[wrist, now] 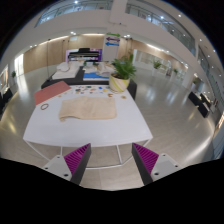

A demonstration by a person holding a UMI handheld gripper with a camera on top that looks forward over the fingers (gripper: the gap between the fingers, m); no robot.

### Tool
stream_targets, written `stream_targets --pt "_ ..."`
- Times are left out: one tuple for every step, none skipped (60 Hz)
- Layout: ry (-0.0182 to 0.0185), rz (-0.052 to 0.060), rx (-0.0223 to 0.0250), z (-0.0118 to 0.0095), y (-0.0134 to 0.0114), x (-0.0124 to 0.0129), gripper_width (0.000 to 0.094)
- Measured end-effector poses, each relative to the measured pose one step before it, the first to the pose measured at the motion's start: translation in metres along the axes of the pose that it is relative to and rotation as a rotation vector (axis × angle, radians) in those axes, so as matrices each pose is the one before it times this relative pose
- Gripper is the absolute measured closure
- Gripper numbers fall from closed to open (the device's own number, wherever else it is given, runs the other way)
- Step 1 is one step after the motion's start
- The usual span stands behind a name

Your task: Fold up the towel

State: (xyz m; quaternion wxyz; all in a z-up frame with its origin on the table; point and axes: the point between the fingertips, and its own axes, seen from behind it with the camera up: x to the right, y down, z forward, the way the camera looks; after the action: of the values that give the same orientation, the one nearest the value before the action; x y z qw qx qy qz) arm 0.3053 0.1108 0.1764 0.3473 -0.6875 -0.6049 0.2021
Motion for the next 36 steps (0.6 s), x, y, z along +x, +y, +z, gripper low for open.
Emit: stream_targets --pt "-0.012 -0.0032 -0.00107 0.00238 -0.00271 -0.00948 0.0081" --pt "-0.01424 -0.0025 -0.00088 0.00253 -0.00224 -0.0094 0.0078" --pt "-0.01617 -0.0006 -0.00014 0.00294 -0.00268 -0.0104 0.0082" --pt "-0.01691 0.0014 0.00185 0.00351 -0.00311 -0.01018 0.0083" --pt "-0.01662 0.0021 0.00303 0.00273 -0.00301 -0.00954 0.008" --pt "-0.01525 0.0019 0.00267 0.0035 -0.00303 -0.00905 0.0082" --pt "-0.01595 0.0007 0.00275 -0.00093 0.0007 -0.00157 0.0084" --pt "-0.01232 -0.001 0.00076 0.00515 -0.00314 -0.00811 0.0083" --pt "-0.0109 -0.0026 -0.00115 0.00476 -0.00239 -0.00779 0.0084" --pt "-0.00971 -0.0044 -0.0027 0.00453 -0.00184 -0.00767 0.0083" --pt "-0.008 -0.0055 -0.00386 0.00518 -0.00134 -0.00704 0.0087" --pt "-0.00608 -0.006 -0.00461 0.00489 -0.00121 -0.00656 0.0087" --pt "-0.00482 -0.0066 -0.00304 -0.00075 0.00237 -0.00691 0.009" --pt "-0.00496 -0.0063 -0.00332 0.00636 -0.00291 -0.00635 0.0084" --pt "-0.00475 -0.0074 -0.00122 0.00584 -0.00078 -0.00623 0.0085" --pt "-0.00571 -0.0075 -0.00085 0.00523 -0.002 -0.00603 0.0085" --pt "-0.00618 -0.0071 0.00003 0.00515 -0.00195 -0.00632 0.0087" --pt "-0.00554 -0.0064 -0.00004 0.00538 -0.00189 -0.00617 0.0083" --pt "-0.00513 -0.0052 0.00057 0.0058 -0.00176 -0.00569 0.0085" --pt "-0.00525 -0.005 0.00136 0.0055 -0.00189 -0.00554 0.0082" --pt "-0.00561 -0.0046 0.00162 0.00548 -0.00187 -0.00565 0.0082" --pt "-0.00566 -0.0038 0.00051 0.00338 -0.00126 -0.00628 0.0083" --pt "-0.00525 -0.0034 0.00029 0.00562 -0.00158 -0.00494 0.0081" --pt "-0.00428 -0.0036 -0.00071 0.00612 -0.00123 -0.00448 0.0084" --pt "-0.00335 -0.0032 -0.00053 0.00606 -0.00138 -0.00419 0.0083" --pt "-0.00203 -0.0031 0.00068 0.00612 -0.00168 -0.0038 0.0081" --pt "-0.00133 -0.0024 0.00173 0.00671 -0.0021 -0.00363 0.0082" --pt "-0.0006 -0.0024 0.00152 0.00661 -0.00226 -0.00349 0.0081" --pt "-0.00063 -0.0023 0.00135 0.00681 -0.00208 -0.00306 0.0082" --pt "-0.00007 -0.0024 0.00014 0.006 -0.00384 -0.0042 0.008" --pt "-0.00005 -0.0028 0.00256 0.00627 -0.00167 -0.00282 0.008" --pt "-0.00015 -0.0026 0.00156 0.00659 -0.00187 -0.00251 0.0082" --pt "-0.00021 -0.002 0.00041 0.00659 -0.00171 -0.00238 0.0083" --pt "-0.00005 -0.001 0.00051 0.00671 -0.00191 -0.00205 0.0088" --pt "0.00006 -0.0002 0.00105 0.00688 -0.00236 -0.00212 0.0083" --pt "0.0001 0.0006 0.00101 0.00667 -0.00251 -0.00202 0.0081"
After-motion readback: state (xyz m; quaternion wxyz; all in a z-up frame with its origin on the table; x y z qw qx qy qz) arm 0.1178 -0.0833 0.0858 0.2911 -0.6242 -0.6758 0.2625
